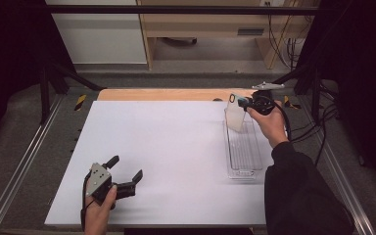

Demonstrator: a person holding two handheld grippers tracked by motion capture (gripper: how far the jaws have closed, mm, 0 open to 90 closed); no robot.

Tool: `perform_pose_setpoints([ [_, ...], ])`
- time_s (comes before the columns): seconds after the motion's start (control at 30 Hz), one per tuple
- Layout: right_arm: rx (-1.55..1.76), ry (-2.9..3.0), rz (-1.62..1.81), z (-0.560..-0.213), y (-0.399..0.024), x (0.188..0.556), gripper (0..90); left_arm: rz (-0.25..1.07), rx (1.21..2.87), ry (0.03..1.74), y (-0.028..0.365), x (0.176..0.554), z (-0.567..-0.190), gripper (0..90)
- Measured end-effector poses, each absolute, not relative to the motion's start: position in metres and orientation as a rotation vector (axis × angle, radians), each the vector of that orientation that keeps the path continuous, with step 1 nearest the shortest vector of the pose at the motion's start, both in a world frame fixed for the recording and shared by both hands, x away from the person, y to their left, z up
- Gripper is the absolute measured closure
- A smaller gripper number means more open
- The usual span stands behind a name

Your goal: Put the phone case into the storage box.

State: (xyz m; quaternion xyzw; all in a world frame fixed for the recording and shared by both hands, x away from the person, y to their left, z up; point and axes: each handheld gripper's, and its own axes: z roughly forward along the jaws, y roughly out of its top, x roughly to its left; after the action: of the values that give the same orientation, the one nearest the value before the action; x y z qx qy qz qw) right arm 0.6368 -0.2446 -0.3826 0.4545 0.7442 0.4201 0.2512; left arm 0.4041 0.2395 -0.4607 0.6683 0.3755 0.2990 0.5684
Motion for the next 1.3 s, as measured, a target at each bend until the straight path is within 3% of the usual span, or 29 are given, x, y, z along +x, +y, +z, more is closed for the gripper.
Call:
perform_pose_setpoints([
  [0.83, 1.251, 1.945, 1.097, -0.388, -0.235, 0.645, 56.8, 0.71, 1.563, 0.891, 0.241, 0.404, -0.46, 1.3],
  [1.3, 1.258, 1.917, 1.097, -0.393, -0.23, 0.649, 57.6, 0.709, 1.555, 0.894, 0.241, 0.404, -0.46, 1.3],
])
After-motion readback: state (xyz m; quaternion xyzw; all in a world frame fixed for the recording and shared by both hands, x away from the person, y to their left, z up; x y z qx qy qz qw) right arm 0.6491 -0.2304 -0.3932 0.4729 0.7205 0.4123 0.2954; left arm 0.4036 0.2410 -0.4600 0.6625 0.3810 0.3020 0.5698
